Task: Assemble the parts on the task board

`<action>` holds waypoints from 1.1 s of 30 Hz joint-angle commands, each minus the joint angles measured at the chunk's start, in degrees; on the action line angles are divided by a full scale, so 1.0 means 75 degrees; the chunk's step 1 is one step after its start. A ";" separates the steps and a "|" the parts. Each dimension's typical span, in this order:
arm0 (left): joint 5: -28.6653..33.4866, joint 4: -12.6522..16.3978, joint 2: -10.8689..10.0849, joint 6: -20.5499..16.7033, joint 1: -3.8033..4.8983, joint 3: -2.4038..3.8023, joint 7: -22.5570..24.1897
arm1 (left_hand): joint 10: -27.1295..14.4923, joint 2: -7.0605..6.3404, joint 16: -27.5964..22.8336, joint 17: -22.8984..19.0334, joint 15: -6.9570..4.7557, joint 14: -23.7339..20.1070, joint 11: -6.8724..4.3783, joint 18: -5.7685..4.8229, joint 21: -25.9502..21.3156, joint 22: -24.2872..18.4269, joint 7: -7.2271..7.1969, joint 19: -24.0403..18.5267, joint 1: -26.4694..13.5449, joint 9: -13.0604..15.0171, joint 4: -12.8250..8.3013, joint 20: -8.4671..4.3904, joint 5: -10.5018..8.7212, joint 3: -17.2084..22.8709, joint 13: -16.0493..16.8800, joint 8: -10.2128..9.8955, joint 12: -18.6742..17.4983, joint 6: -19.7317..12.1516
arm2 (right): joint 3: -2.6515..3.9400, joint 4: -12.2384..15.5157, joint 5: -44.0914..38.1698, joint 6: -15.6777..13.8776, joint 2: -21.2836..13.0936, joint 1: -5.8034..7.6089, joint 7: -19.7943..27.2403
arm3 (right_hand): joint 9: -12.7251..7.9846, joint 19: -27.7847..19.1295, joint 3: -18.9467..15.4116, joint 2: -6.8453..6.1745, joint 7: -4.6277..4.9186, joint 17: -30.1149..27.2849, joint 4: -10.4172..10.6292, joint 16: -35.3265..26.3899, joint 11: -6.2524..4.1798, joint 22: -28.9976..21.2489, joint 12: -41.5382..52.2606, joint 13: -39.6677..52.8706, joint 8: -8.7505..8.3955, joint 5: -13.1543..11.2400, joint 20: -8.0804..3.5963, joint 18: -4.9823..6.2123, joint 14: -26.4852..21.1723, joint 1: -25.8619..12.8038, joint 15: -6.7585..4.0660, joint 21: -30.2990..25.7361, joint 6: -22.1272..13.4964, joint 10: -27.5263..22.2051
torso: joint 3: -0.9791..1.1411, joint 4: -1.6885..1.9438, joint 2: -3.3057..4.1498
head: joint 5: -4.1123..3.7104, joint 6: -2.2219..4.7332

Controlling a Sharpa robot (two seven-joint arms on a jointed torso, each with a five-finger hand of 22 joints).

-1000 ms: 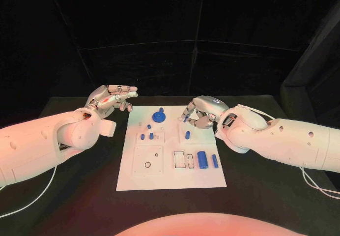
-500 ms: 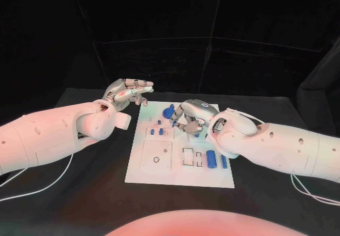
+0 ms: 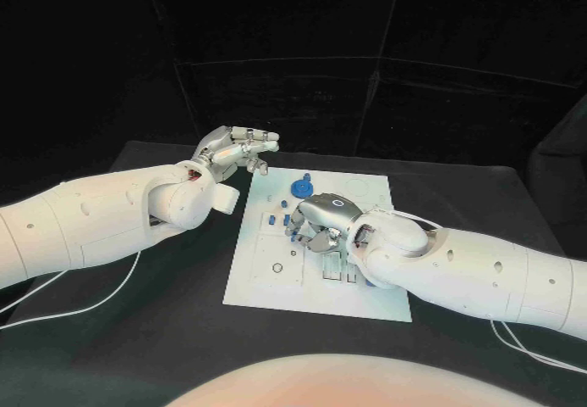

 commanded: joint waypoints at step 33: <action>0.0027 -0.0045 0.0013 0.0269 0.0015 0.0004 -0.0078 | -0.0017 -0.0039 -0.0025 -0.0020 0.0009 -0.0062 0.0002 0.0095 -0.0035 -0.0011 -0.0005 -0.0003 0.0049 0.0006 -0.0026 -0.0023 0.0021 -0.0016 -0.0001 0.0040 0.0044 -0.0015 | -0.0013 0.0123 -0.0507 0.0301 -0.0036 -0.0249 -0.0070 | -0.0006 -0.0026 0.0012 -0.0039 0.0021 -0.0008 -0.0024 0.0062 -0.0120 0.0022 0.0003 0.0025 -0.0036 -0.0065 0.0037 -0.0110 0.0174 0.0019 0.0016 0.0029 0.0013 0.0193 | -0.0007 -0.0003 -0.0008 | 0.0092 -0.0114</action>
